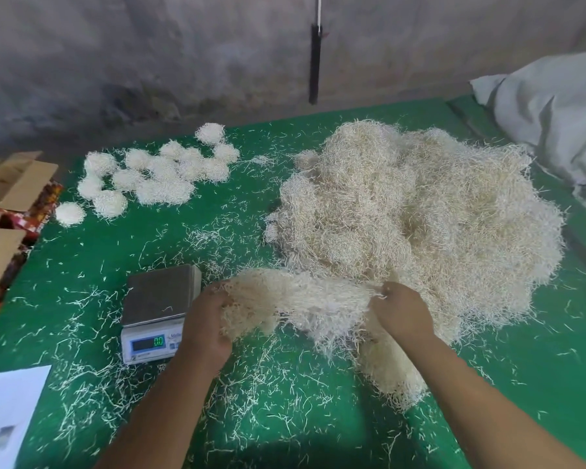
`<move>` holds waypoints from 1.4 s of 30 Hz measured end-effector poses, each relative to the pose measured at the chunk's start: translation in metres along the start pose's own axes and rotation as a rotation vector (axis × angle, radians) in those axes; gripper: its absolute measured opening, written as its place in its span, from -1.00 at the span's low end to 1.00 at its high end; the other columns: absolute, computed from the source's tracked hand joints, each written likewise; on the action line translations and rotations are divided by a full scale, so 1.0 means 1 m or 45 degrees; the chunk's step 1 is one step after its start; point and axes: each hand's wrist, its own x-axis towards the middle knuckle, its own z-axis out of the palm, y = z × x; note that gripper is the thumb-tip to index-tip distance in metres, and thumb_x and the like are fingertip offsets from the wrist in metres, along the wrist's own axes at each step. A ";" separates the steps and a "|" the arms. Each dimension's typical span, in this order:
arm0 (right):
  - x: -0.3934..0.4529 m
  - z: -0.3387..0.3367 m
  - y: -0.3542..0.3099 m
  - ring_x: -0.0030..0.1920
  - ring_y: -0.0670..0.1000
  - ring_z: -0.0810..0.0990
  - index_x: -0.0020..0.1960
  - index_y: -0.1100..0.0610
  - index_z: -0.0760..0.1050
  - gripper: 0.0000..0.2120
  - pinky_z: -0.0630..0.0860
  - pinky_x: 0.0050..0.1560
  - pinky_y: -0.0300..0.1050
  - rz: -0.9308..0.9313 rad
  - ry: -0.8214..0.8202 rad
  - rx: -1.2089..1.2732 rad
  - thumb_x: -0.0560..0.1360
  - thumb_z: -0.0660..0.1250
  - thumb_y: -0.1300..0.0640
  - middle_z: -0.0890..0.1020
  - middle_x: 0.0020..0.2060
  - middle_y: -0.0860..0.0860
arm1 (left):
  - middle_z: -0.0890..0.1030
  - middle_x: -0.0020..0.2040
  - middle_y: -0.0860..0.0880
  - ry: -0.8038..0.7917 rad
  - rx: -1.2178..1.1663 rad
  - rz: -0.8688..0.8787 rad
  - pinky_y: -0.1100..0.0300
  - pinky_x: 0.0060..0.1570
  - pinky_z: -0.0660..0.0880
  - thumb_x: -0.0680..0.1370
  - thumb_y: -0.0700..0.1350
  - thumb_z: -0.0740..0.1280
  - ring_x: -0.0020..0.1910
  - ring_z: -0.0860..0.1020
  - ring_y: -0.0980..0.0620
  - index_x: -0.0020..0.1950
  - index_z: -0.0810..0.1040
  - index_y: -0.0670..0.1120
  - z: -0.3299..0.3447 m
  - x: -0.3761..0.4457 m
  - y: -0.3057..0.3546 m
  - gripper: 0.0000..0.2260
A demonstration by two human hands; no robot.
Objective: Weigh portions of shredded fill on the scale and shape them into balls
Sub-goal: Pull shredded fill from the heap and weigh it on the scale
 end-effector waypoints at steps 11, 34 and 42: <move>0.012 -0.015 0.036 -0.35 0.05 0.44 -0.18 0.18 0.46 -0.93 0.35 -0.31 -0.15 0.461 0.235 0.431 0.44 0.34 0.22 0.55 -0.30 0.08 | 0.56 0.36 -0.23 0.128 -0.253 0.144 0.12 0.23 0.52 0.60 -0.24 0.33 0.42 0.50 -0.24 0.44 0.49 -0.22 -0.008 -0.004 0.023 -0.61; -0.069 0.078 -0.137 -0.22 -0.10 0.66 -0.05 -0.08 0.55 -0.88 0.71 -0.11 -0.04 -0.427 -0.526 0.385 0.68 0.35 -0.01 0.68 -0.12 -0.06 | 0.67 0.02 -0.01 -0.032 0.171 0.340 0.39 -0.30 0.59 0.53 -0.22 0.51 -0.14 0.70 0.11 -0.06 0.64 0.16 -0.033 -0.044 0.068 -0.74; -0.001 0.044 -0.046 -0.22 0.05 0.59 -0.08 0.16 0.50 -0.77 0.54 -0.16 -0.04 -0.047 -0.061 -0.006 0.71 0.21 0.12 0.53 -0.26 -0.02 | 0.65 -0.16 0.11 0.101 0.209 0.396 0.48 -0.46 0.46 0.55 -0.29 0.48 -0.32 0.65 0.27 -0.03 0.65 0.01 -0.067 -0.048 0.073 -0.82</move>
